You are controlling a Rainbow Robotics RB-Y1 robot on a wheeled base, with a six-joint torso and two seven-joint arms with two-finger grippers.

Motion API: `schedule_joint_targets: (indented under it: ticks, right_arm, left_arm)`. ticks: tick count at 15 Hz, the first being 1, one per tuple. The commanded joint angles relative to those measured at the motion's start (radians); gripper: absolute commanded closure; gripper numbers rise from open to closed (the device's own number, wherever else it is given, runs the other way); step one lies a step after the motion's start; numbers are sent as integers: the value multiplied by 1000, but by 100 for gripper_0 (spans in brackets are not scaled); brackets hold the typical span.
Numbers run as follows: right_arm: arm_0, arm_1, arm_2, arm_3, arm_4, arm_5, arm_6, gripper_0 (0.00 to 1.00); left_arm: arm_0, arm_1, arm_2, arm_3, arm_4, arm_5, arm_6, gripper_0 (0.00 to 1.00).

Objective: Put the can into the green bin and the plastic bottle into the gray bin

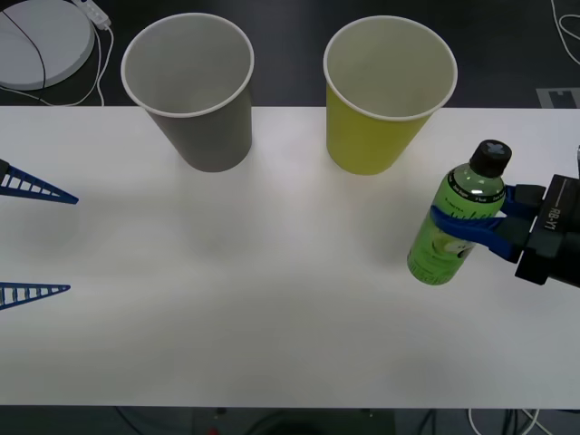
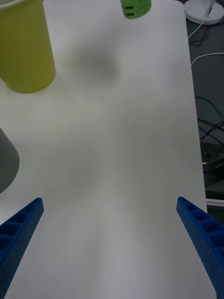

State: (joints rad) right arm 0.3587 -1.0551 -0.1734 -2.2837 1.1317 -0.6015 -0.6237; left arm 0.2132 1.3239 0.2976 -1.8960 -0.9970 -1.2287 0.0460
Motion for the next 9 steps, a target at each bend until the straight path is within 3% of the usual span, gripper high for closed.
schedule_joint_targets:
  ticks: [1, 4, 9]
  right_arm:
    - [-27, -6, -12, -57, 102, 0, -165, 100]
    - [-75, -14, -9, -126, 232, -7, -341, 100]
    - [-210, -8, -2, -221, 439, -135, -646, 100]
  left_arm:
    - [0, 0, 0, 0, 0, 0, 0, 0]
    - [0, 0, 0, 0, 0, 0, 0, 0]
    - [0, 0, 0, 0, 0, 0, 0, 0]
